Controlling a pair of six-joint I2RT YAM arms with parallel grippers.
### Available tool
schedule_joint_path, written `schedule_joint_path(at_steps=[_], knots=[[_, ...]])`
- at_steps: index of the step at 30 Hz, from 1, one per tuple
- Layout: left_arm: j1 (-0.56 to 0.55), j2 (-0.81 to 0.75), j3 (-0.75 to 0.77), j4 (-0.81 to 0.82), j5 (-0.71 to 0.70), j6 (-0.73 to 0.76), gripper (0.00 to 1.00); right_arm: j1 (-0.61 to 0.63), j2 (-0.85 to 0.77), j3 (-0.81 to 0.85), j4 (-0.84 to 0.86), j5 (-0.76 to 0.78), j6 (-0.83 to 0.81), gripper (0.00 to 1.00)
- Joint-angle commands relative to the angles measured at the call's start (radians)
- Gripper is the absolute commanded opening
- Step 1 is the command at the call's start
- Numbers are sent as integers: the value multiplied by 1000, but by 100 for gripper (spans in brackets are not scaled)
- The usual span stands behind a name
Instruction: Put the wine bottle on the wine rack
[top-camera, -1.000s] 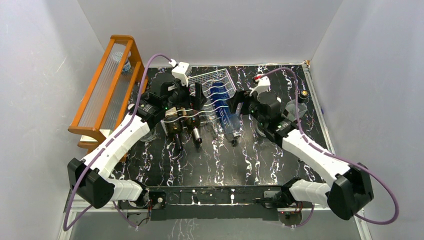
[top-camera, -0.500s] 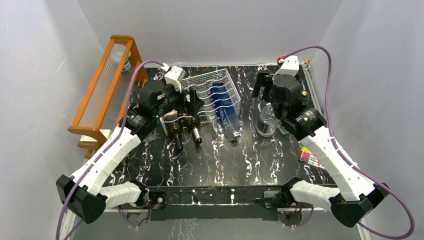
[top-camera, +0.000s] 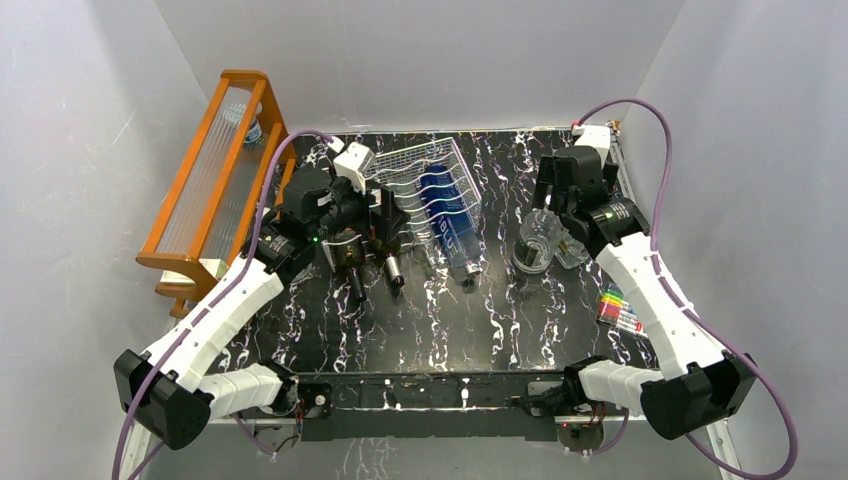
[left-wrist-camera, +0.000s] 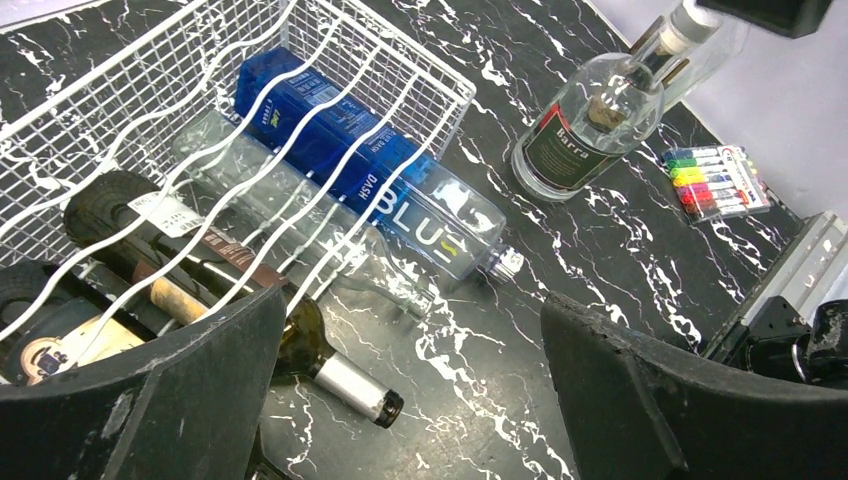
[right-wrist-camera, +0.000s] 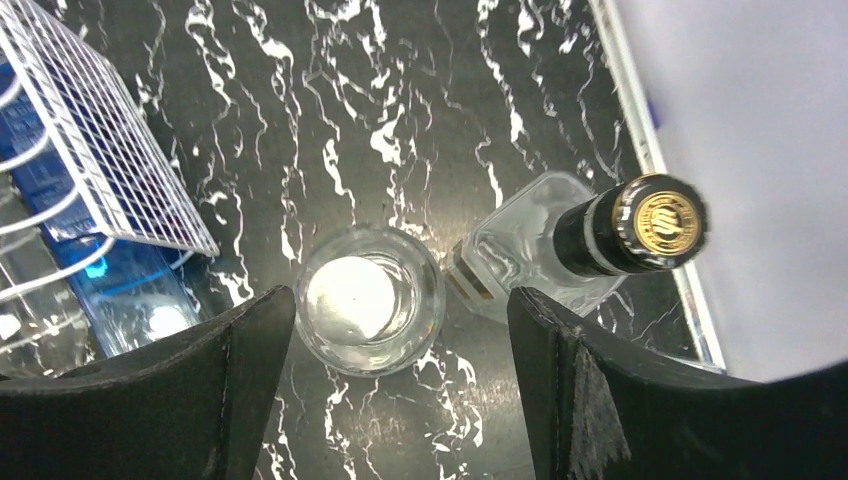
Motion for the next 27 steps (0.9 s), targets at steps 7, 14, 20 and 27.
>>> schedule_joint_path(at_steps=[7, 14, 20, 27], knots=[[7, -15, -15, 47, 59, -37, 98, -100, 79, -40, 83, -278, -13, 76], [6, -8, 1, 17, 42, -42, 98, -112, 141, -5, 40, -298, -55, 62], [6, -3, 5, 13, 30, -38, 98, -112, 155, 21, -24, -309, -73, 60], [6, 3, 8, 14, 27, -35, 98, -113, 174, 70, -52, -318, -84, 19]])
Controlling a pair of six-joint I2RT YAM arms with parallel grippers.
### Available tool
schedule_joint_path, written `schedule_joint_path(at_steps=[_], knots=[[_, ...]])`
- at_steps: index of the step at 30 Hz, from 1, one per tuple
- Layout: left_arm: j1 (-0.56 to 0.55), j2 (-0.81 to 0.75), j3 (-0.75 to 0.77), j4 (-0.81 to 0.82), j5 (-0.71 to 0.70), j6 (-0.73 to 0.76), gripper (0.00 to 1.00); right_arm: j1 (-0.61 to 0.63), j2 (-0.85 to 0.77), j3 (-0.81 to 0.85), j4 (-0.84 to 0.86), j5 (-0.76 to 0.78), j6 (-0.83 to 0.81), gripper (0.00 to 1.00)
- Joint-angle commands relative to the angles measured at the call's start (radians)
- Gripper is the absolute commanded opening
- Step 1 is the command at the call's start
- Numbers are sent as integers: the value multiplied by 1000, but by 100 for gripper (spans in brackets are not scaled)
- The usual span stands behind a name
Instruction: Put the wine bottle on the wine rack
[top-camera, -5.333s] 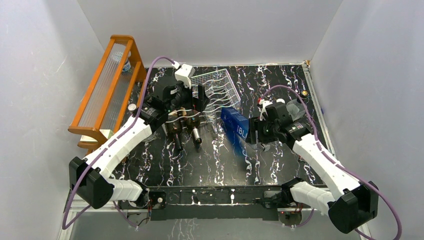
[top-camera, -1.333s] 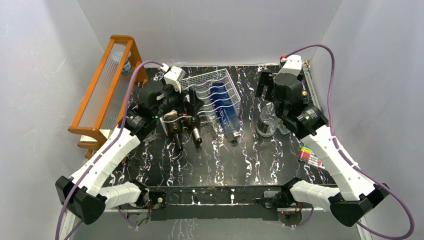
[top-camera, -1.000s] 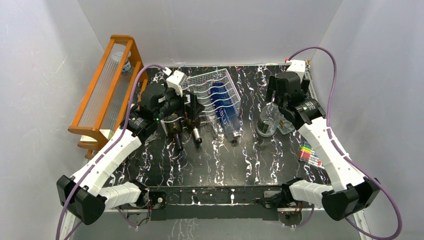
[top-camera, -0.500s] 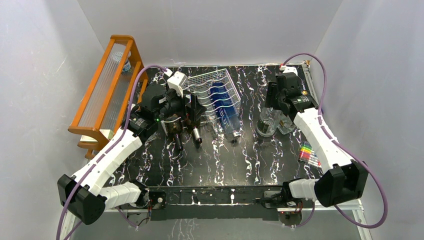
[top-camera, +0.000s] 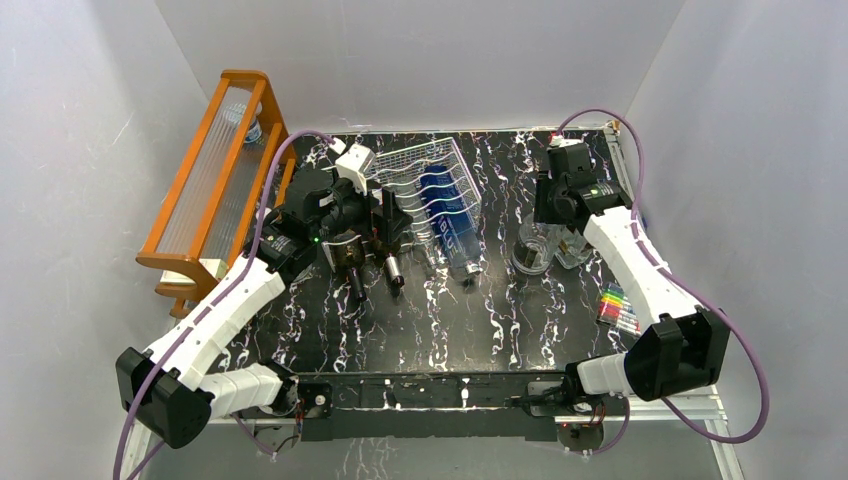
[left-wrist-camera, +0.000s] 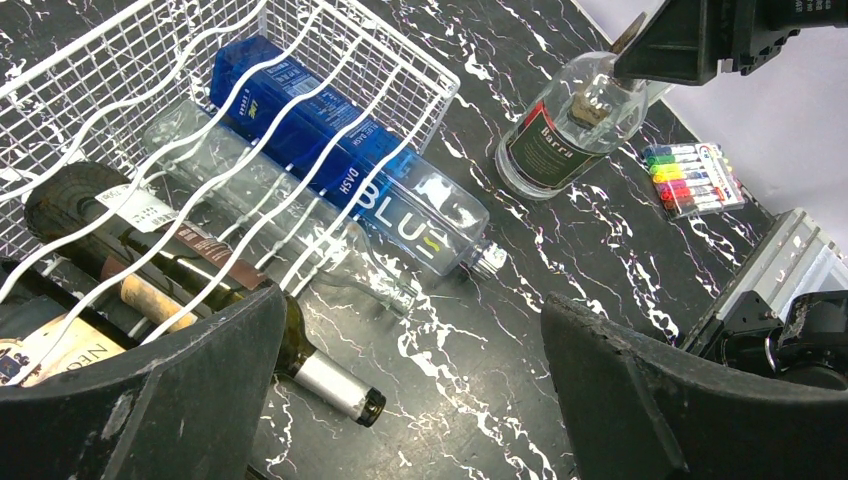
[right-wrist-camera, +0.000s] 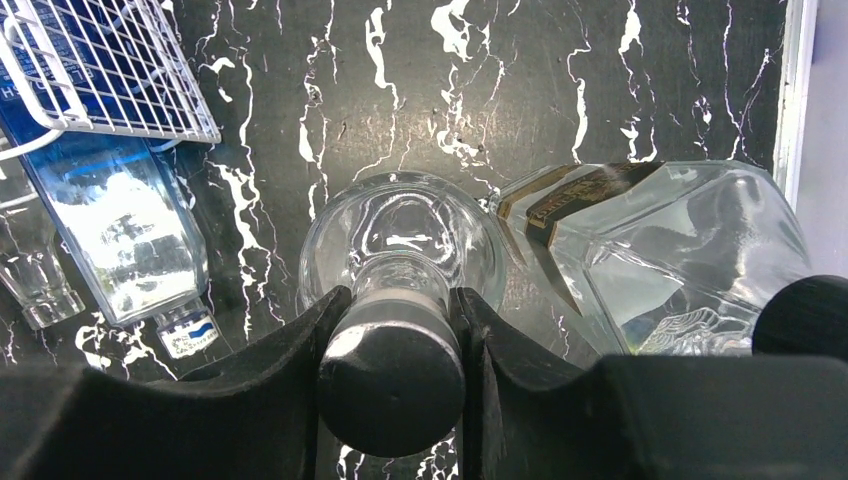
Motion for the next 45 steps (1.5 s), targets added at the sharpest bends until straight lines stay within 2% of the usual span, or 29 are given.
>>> schedule_joint_path(at_steps=[1, 8, 12, 20, 29, 36, 41, 45], knots=[[6, -5, 20, 4, -5, -2, 98, -3, 3, 83, 28, -2, -13, 15], [6, -4, 14, 0, 4, -14, 98, -4, -29, 41, 262, -30, 31, 0], [6, 1, 17, -6, 3, -19, 98, -3, -37, -3, 455, -30, 59, 0], [7, 14, 26, -26, -5, -22, 98, -3, 26, -24, 706, 68, 57, 0], [6, 27, 34, -32, -10, -24, 98, 1, 9, -243, 991, 57, 71, 0], [6, 36, 35, -30, -15, -21, 98, 24, -100, -402, 1010, 101, 64, 0], [7, 50, 42, -24, -14, -17, 98, 61, -199, -479, 898, 115, 80, 0], [6, 59, 50, -24, -16, -13, 98, 83, -270, -507, 732, 132, 138, 0]])
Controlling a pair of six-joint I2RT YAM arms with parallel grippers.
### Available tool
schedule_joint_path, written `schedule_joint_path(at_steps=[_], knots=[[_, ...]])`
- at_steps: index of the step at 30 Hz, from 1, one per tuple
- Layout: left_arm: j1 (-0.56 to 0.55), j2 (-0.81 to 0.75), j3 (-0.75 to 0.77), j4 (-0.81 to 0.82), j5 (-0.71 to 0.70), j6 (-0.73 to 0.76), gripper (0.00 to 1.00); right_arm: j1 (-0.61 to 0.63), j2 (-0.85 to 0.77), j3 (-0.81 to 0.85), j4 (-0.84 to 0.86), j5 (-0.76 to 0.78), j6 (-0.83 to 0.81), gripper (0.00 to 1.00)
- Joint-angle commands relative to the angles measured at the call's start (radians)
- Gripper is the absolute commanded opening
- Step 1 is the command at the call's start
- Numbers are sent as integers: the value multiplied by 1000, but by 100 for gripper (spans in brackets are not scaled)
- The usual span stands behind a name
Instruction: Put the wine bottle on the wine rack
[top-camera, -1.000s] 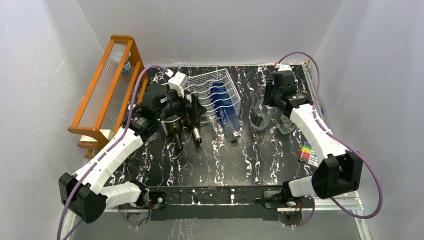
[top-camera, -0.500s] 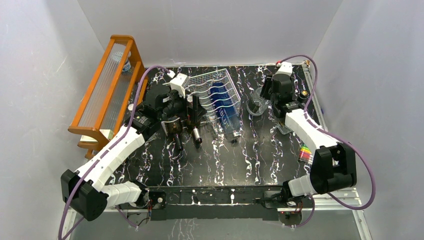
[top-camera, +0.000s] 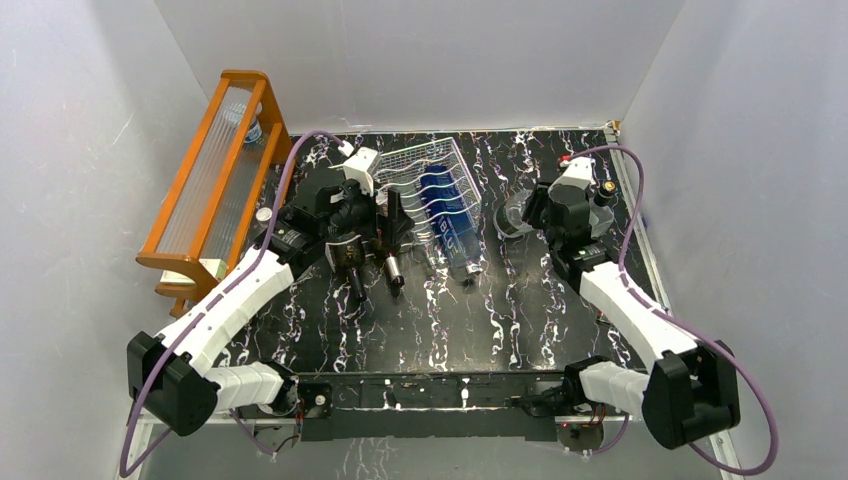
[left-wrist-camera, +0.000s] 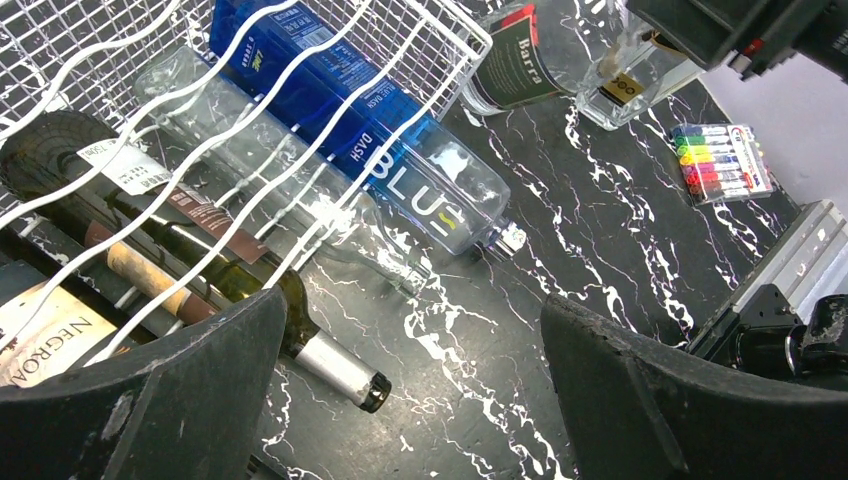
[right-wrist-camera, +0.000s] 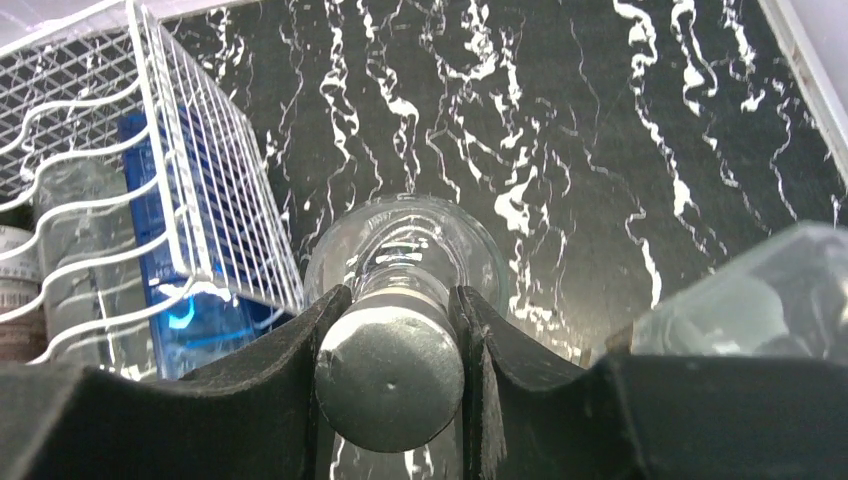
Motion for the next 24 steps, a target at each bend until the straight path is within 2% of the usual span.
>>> schedule_joint_path(at_steps=[1, 8, 15, 24], knots=[[7, -2, 51, 2, 1, 5, 98, 22, -94, -9, -145, 22, 76, 0], [7, 8, 63, 1, 0, 12, 98, 23, -87, 67, -432, -103, 129, 0], [6, 14, 69, -1, 0, 11, 98, 26, -109, -1, -509, -164, 196, 0], [7, 15, 65, -3, -8, 18, 98, 27, -65, 100, -705, -274, 185, 0]])
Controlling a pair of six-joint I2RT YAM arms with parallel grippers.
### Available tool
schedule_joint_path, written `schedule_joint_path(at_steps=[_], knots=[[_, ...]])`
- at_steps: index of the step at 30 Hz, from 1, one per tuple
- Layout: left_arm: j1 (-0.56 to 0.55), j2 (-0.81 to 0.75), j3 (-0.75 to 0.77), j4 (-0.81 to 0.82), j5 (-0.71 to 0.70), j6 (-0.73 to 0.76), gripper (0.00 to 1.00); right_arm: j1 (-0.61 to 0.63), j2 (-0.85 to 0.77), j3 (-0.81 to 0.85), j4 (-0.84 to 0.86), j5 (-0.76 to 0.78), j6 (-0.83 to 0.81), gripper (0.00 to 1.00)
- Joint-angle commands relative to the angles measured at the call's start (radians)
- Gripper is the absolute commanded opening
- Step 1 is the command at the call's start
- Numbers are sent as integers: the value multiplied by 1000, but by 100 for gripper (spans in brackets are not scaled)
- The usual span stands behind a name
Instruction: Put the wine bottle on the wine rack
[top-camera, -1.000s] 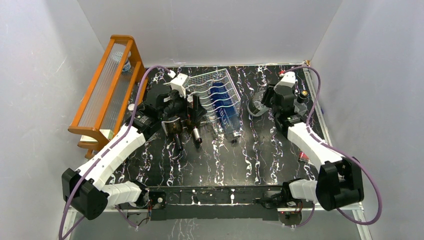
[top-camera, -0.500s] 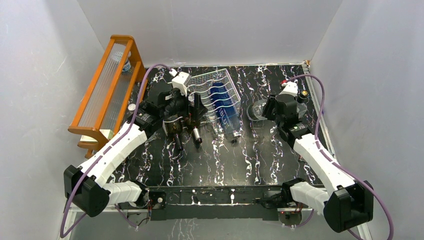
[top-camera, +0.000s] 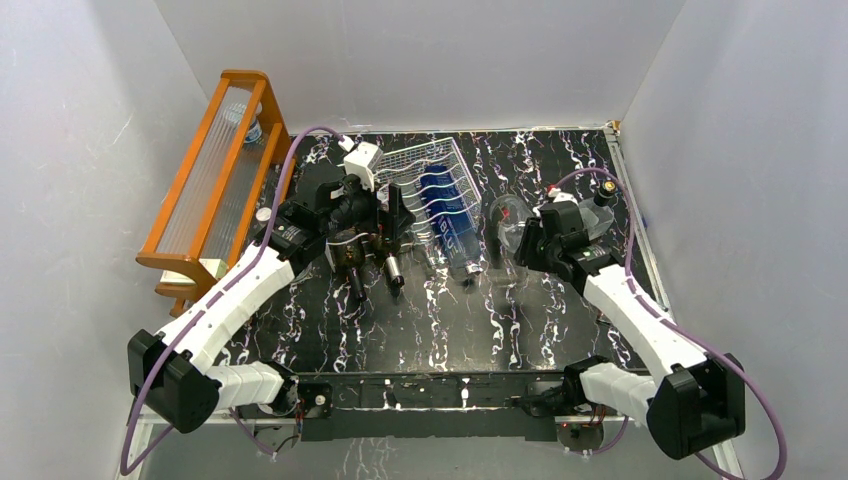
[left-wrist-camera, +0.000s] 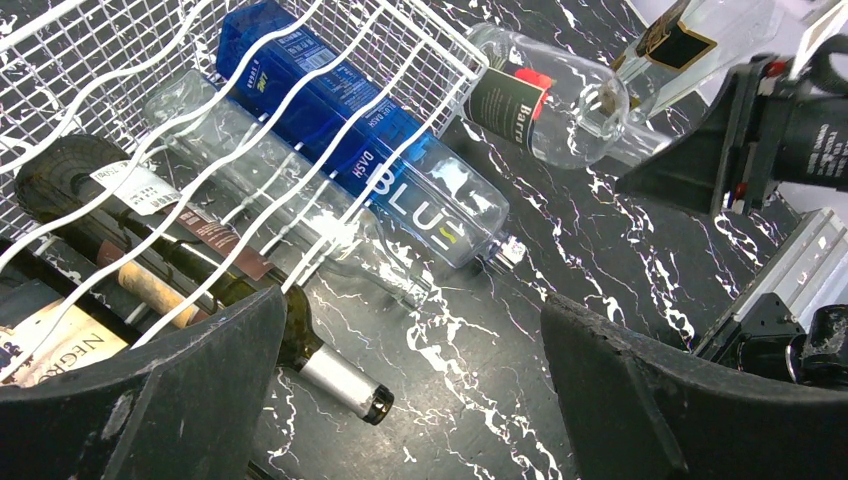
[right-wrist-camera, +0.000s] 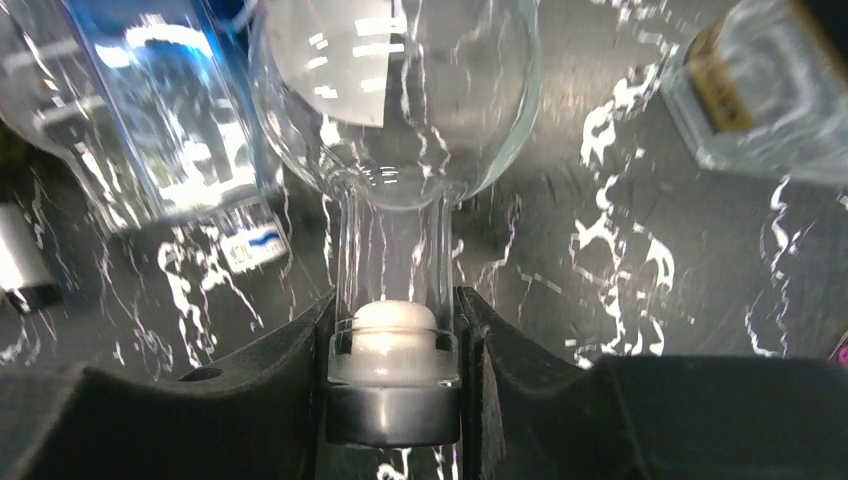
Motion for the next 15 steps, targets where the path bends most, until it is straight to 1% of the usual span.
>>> schedule_joint_path(at_steps=[1, 6, 15], knots=[[6, -2, 30, 0, -3, 8, 98, 1, 24, 77, -143, -87, -11, 0], [6, 4, 27, 5, 1, 5, 98, 0, 92, 81, -149, -160, -37, 0], [7, -3, 17, -3, -3, 10, 98, 6, 203, 24, -53, -181, -50, 0]])
